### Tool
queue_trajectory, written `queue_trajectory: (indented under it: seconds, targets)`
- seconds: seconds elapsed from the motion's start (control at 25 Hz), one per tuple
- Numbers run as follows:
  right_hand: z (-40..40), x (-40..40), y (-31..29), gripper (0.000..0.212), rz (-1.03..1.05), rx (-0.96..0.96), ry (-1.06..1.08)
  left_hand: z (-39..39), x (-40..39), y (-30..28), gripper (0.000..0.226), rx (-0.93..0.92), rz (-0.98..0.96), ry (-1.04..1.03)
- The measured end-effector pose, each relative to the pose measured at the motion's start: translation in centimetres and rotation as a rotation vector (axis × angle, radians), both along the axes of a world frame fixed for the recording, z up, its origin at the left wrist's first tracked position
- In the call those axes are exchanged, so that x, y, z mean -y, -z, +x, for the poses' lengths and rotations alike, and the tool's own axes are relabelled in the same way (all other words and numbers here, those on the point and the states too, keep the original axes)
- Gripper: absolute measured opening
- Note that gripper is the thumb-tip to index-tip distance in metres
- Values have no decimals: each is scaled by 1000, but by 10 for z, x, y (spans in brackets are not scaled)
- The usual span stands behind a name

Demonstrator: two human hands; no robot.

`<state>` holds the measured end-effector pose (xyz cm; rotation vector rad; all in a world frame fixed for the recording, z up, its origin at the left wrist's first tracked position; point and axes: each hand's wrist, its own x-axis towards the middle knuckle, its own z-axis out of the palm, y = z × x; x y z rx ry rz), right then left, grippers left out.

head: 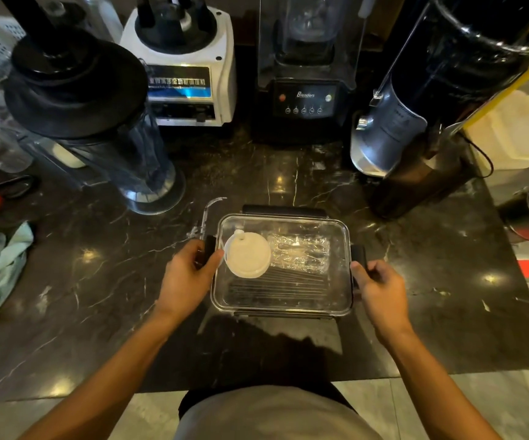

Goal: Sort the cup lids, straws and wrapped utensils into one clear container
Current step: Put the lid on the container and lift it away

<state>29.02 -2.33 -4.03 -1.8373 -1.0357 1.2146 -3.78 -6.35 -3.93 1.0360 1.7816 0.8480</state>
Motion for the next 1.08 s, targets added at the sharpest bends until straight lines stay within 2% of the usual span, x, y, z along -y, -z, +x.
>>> queue_trajectory:
  seconds: [0.12,0.2,0.28,0.32,0.44,0.56,0.72,0.76,0.84,0.88,0.96,1.04,1.08]
  targets:
    - [8,-4,0,10,-113,-121,32,-2,-2,5,22,36,-3,-37]
    - [15,-8,-5,12,-205,-252,-9,-6,-2,4,23,187,-47,-101]
    - [18,-9,-4,19,-205,-236,-39,-7,1,3,29,337,-81,-179]
    - [17,-8,-2,21,-168,-197,-25,-7,2,5,31,325,-67,-216]
    - [10,-1,5,16,-25,-1,-19,-3,6,7,22,58,11,-186]
    - [5,4,6,21,25,145,-91,5,5,-4,2,-55,74,-129]
    - [2,2,1,22,-29,70,-63,4,3,-9,6,-83,35,-83]
    - [3,2,-2,21,-26,41,-79,2,1,-9,7,-153,30,-41]
    - [2,8,-8,21,-42,-49,-152,0,-6,-8,20,-413,106,90]
    - [0,15,-8,29,-72,-93,-197,2,-12,-8,29,-517,197,158]
    - [-6,30,-2,63,-123,-100,-249,14,-34,-9,41,-613,354,342]
    - [-8,44,12,99,-145,-64,-258,32,-59,-10,47,-689,402,521]
    - [-8,50,16,109,-145,-79,-266,42,-70,-11,51,-724,379,598]
